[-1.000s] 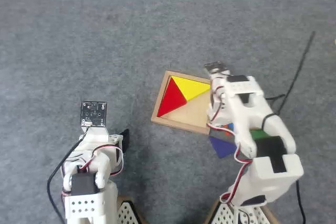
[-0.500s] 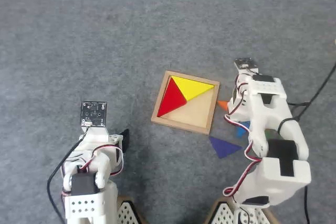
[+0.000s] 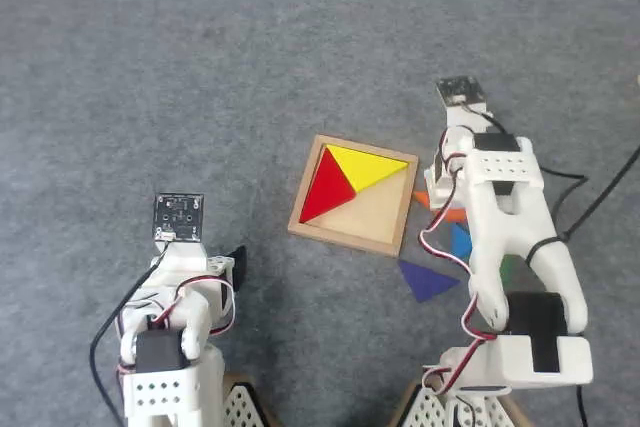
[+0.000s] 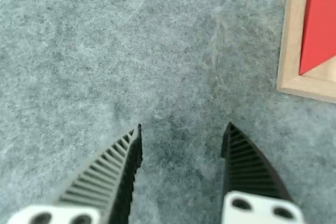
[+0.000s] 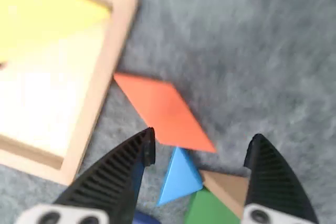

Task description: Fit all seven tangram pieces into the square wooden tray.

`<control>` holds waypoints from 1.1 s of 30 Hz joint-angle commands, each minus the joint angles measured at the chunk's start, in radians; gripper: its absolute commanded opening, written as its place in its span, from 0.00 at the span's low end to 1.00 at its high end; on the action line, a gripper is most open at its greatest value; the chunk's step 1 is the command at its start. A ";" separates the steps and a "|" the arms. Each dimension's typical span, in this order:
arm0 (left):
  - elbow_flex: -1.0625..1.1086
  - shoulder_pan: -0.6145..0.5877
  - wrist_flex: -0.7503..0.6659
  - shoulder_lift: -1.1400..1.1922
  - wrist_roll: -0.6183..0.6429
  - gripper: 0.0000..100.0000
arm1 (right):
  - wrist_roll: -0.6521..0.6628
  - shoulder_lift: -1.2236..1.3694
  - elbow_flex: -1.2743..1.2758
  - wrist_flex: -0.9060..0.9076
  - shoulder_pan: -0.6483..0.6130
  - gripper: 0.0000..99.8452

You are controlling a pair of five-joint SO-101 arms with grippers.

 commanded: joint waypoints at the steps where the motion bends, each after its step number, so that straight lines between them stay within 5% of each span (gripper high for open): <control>1: -0.012 -0.005 -0.021 -0.011 0.011 0.24 | 0.021 -0.007 -0.089 -0.012 -0.007 0.29; 9: -0.012 -0.005 -0.021 -0.011 0.011 0.24 | 0.133 0.090 -0.086 0.053 -0.068 0.29; 18: -0.012 -0.005 -0.021 -0.011 0.011 0.24 | 0.130 0.380 -0.279 0.051 -0.001 0.29; 28: -0.012 -0.005 -0.021 -0.011 0.011 0.24 | 0.054 0.449 -0.436 0.073 0.081 0.26; 33: -0.012 -0.005 -0.021 -0.011 0.011 0.24 | -0.115 0.450 -0.500 0.058 0.168 0.24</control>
